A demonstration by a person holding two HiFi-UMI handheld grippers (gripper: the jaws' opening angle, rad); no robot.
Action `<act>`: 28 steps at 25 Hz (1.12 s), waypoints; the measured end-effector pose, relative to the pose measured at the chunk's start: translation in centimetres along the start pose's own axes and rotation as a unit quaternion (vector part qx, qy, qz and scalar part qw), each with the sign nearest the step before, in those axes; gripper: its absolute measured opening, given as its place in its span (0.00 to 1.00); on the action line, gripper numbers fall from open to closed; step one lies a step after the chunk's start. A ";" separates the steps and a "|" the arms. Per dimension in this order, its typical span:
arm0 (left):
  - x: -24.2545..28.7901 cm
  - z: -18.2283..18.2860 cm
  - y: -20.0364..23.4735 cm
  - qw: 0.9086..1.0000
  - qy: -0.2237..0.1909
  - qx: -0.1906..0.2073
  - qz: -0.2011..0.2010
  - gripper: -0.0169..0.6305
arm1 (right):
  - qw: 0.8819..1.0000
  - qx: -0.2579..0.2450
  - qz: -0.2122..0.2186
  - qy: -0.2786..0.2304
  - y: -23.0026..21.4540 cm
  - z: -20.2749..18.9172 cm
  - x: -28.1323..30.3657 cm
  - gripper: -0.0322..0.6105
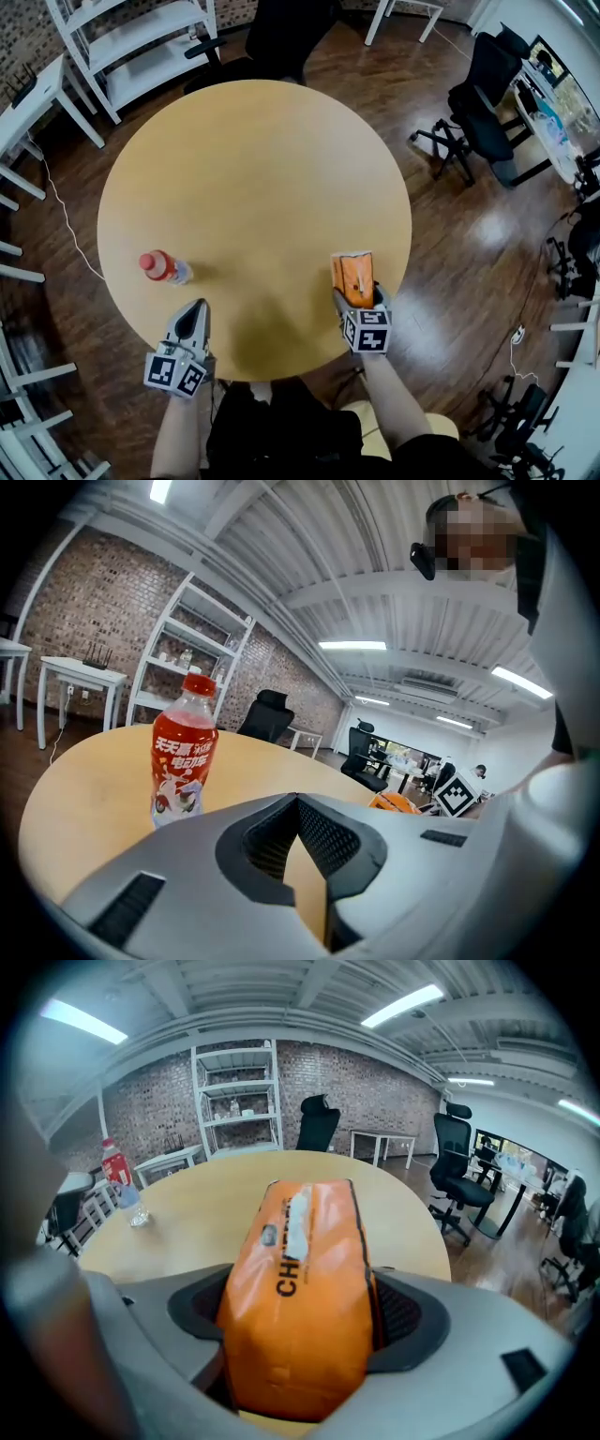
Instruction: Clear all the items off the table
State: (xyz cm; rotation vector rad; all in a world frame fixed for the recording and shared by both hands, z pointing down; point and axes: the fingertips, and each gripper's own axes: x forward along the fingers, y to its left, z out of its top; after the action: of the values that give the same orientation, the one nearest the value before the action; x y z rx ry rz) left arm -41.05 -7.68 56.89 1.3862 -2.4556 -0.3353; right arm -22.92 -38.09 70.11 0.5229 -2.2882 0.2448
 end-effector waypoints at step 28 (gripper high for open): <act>-2.5 4.8 -1.3 0.996 -0.043 0.004 -0.083 0.01 | 0.988 0.059 -0.043 -0.135 0.3 5.0 -7.5 0.62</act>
State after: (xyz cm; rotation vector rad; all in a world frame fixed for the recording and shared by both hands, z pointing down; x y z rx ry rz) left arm -40.57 -5.96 51.62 1.6157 -2.4160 -0.4306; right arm -21.57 -37.26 61.19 0.7541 -2.5150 0.2812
